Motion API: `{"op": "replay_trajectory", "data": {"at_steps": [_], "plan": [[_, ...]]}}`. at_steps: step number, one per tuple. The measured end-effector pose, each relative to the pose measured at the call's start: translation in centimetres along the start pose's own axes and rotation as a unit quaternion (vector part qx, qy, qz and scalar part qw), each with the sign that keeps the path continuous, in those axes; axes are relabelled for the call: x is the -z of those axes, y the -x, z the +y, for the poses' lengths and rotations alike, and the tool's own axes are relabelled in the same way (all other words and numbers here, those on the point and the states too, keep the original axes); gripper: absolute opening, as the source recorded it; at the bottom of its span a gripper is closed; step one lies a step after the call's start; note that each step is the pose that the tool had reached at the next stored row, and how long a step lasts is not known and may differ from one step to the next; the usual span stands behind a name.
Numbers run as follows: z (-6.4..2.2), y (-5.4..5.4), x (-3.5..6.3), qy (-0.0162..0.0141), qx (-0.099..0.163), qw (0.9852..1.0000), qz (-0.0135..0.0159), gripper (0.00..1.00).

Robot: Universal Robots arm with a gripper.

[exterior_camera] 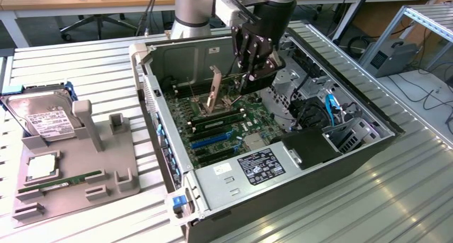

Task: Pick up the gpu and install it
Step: 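Insert the gpu into the slot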

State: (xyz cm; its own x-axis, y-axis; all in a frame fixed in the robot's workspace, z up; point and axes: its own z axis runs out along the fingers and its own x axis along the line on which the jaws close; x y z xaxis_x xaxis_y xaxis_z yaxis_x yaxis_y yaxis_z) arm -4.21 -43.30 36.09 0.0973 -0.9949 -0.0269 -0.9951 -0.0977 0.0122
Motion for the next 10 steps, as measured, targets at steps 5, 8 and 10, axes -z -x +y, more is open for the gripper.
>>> {"op": "replay_trajectory", "data": {"at_steps": [5,8,10], "plan": [[0.0,0.0,-0.19,-0.0011,-0.039,0.9992,-0.0005,0.27],[0.0,-0.01,-0.31,-0.0013,-0.048,0.9989,-0.0006,0.27],[0.01,-0.01,-0.38,-0.0014,-0.052,0.9986,-0.0006,0.27]]}}
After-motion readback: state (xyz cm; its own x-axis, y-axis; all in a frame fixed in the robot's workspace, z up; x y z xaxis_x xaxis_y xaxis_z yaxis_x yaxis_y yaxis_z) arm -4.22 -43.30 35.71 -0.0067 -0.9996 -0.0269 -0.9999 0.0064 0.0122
